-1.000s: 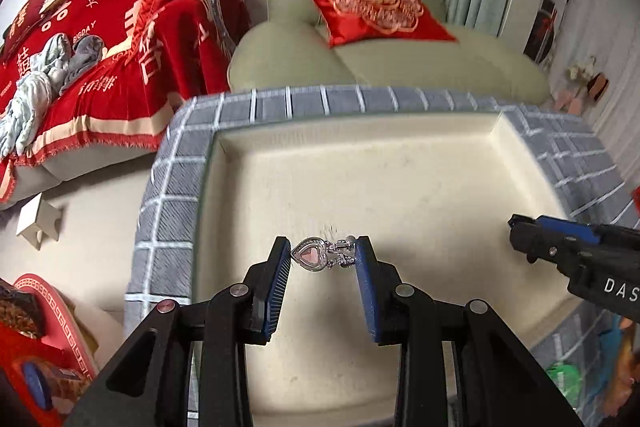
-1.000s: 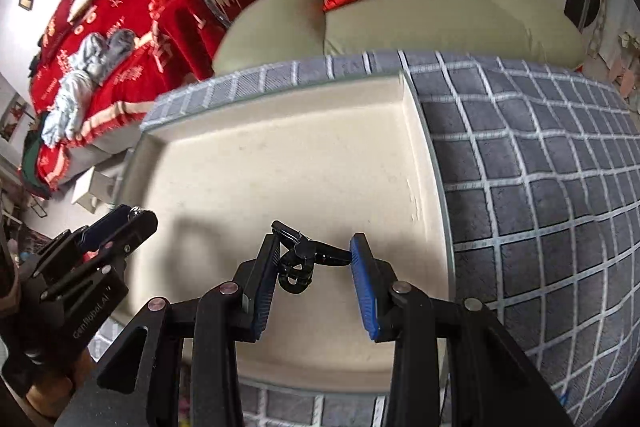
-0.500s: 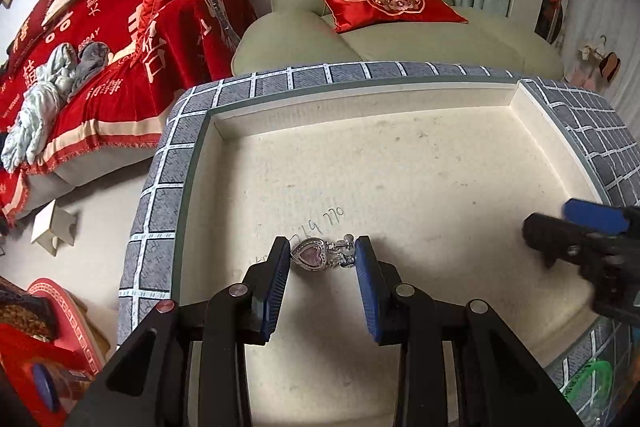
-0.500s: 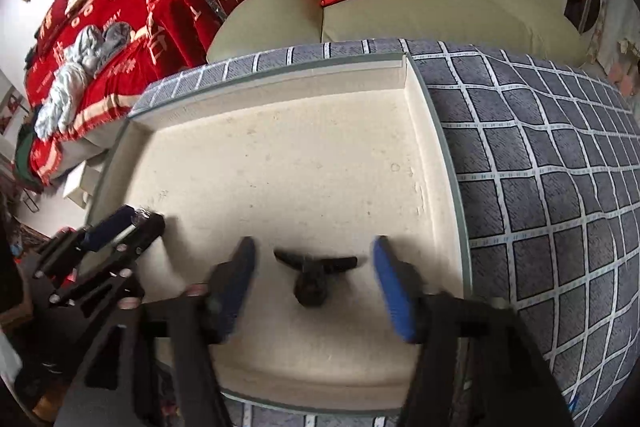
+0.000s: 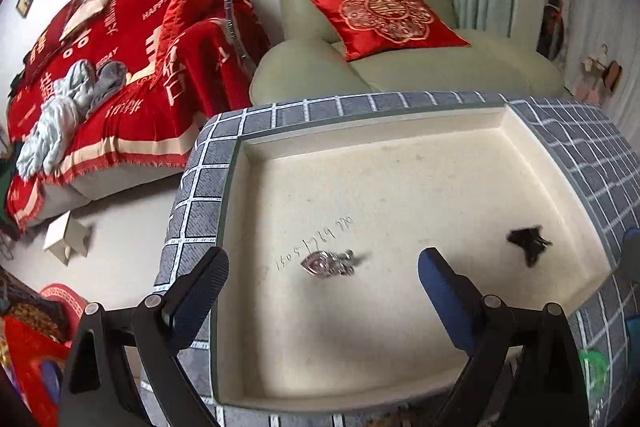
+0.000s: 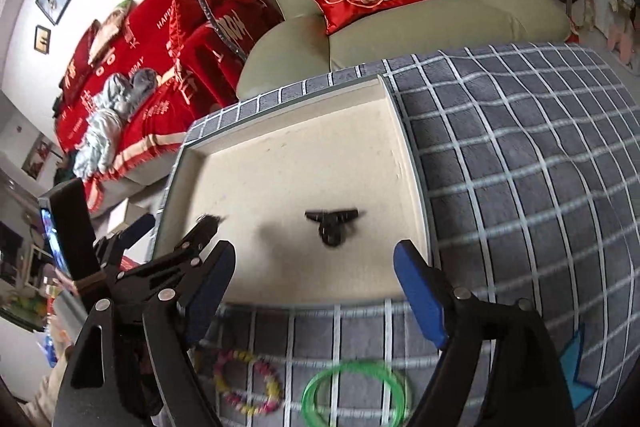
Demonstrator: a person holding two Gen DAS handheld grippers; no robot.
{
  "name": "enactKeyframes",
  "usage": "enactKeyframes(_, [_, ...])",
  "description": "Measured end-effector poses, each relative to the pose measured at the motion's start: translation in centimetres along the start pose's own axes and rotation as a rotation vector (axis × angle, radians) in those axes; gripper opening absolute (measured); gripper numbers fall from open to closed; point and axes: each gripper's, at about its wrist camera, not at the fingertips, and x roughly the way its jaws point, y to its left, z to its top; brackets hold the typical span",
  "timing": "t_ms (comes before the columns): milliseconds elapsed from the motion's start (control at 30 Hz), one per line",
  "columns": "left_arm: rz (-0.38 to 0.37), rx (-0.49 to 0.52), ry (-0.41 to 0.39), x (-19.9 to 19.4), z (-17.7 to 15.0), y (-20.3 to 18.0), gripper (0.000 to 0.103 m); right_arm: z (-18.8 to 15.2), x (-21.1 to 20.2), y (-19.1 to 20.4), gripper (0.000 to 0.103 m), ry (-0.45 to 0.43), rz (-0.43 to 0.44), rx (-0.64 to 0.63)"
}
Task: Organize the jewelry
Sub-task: 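Carry both items into the white tray and open both grippers to release them, then move both grippers back over the jewelry on the tablecloth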
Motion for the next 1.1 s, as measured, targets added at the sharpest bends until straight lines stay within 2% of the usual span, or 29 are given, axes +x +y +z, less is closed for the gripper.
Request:
enactKeyframes(100, [-0.011,0.005,-0.034,-2.1,-0.3,0.2,0.103,-1.2,-1.7,-0.5,0.09,-0.025,0.022,0.021])
enactKeyframes(133, [-0.017,0.007,-0.054,-3.1,-0.6,0.3,0.103,-1.6,-2.4,-0.6,0.103,-0.038,0.03,0.022])
enactKeyframes(300, [-0.045,0.017,-0.102,-7.5,-3.1,1.3,0.103,-3.9,-6.0,-1.2,0.103,-0.136,0.052,0.034])
enactKeyframes(367, [-0.071,0.003,-0.093,-8.7,-4.5,1.9,0.103,-5.0,-7.2,-1.5,0.103,-0.162,0.073,0.057])
enactKeyframes(567, [-0.139,-0.011,-0.031,-10.9,-9.4,2.4,0.103,-8.9,-8.5,-2.2,0.103,-0.081,0.03,0.064])
enactKeyframes(800, [-0.129,0.045,0.011,-11.8,-14.2,0.8,0.103,-14.7,-7.9,-3.2,0.103,0.015,-0.136,0.009])
enactKeyframes(1100, [-0.133,0.052,0.051,-11.1,-16.7,-0.2,0.103,-18.0,-6.4,-3.3,0.103,0.059,-0.226,0.006])
